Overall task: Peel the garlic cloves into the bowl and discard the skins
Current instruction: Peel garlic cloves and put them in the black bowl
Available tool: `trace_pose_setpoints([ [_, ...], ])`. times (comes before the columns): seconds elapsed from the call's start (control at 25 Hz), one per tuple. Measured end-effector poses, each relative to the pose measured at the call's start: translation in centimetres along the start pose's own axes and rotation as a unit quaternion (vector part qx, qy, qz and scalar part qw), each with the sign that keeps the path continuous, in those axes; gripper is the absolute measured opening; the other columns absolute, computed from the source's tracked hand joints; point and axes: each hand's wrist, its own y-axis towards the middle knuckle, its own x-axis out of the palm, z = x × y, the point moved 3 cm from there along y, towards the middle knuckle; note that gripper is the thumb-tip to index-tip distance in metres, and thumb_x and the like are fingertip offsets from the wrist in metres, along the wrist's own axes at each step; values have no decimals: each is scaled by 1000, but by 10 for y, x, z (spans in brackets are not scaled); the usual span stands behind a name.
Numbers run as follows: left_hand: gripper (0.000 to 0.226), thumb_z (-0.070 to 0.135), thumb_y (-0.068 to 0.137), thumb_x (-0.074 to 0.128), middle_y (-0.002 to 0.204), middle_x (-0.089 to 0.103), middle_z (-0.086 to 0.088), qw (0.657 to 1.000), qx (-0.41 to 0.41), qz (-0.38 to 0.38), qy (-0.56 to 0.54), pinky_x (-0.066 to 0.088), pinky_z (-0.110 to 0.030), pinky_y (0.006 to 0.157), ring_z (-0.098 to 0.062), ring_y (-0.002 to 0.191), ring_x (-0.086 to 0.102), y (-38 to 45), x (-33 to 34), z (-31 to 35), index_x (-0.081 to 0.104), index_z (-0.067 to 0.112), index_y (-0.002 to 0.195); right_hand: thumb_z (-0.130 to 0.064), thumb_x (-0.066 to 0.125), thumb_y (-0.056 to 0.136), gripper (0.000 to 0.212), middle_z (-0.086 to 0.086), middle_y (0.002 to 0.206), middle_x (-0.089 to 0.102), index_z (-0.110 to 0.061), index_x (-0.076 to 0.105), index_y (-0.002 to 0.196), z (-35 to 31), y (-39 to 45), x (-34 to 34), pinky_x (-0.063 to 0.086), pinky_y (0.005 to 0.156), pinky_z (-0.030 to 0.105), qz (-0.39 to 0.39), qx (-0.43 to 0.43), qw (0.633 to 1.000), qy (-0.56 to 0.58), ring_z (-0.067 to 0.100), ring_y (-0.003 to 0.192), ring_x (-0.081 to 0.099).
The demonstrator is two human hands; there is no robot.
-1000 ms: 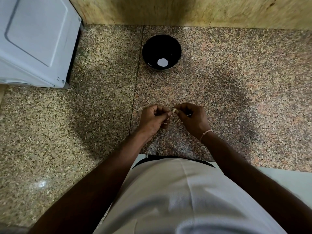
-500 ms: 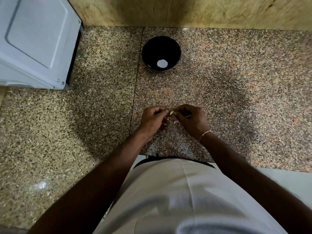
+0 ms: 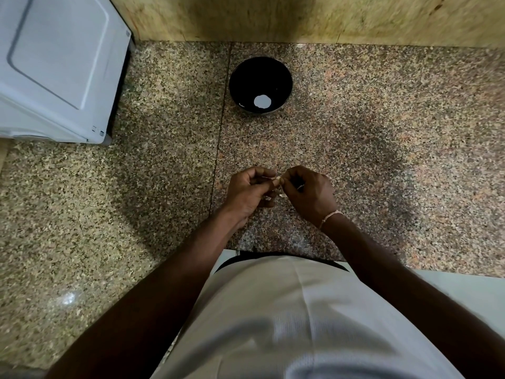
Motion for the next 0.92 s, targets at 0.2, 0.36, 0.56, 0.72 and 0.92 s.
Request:
trace_pose_setpoints([
  [0.2, 13, 9, 93, 78, 100, 80, -11, 999, -12, 1, -30, 61, -32, 58, -21, 75, 76, -1, 0, -1, 81, 16, 104, -26, 66, 98, 9, -8, 74, 66, -23, 65, 90, 0, -2, 2, 46, 55, 23, -12, -7, 1000, 13, 8, 64, 62],
  [0.36, 15, 5, 93, 75, 98, 80, -9, 997, -34, 12, -66, 61, -32, 57, -20, 73, 75, -1, -3, -5, 82, 16, 100, -24, 61, 103, 15, -5, 73, 66, -17, 70, 95, 5, -3, 2, 41, 53, 28, -18, 4, 1000, 6, 9, 60, 58],
  [0.56, 16, 3, 94, 74, 100, 78, -11, 996, -46, 24, -73, 61, -33, 57, -19, 73, 73, -3, -5, -10, 81, 10, 106, -18, 70, 95, 14, -4, 89, 77, -19, 78, 106, 4, -6, 0, 55, 66, 23, -25, 16, 1000, 2, 7, 73, 69],
  [0.72, 19, 4, 97, 70, 96, 79, -9, 995, -54, 23, -75, 62, -34, 58, -18, 73, 74, -6, -4, -12, 83, 17, 99, -21, 80, 87, 7, -6, 84, 77, -22, 78, 94, 4, -4, -4, 57, 69, 25, 4, 29, 1000, -4, 8, 75, 71],
  [0.92, 26, 6, 101, 61, 89, 74, -11, 993, -71, 23, -94, 61, -34, 56, -21, 69, 74, -9, -8, -11, 82, 19, 92, -12, 64, 98, 22, -5, 102, 79, -20, 77, 114, -2, -4, -1, 52, 72, 9, -41, -7, 999, 0, 3, 84, 70],
])
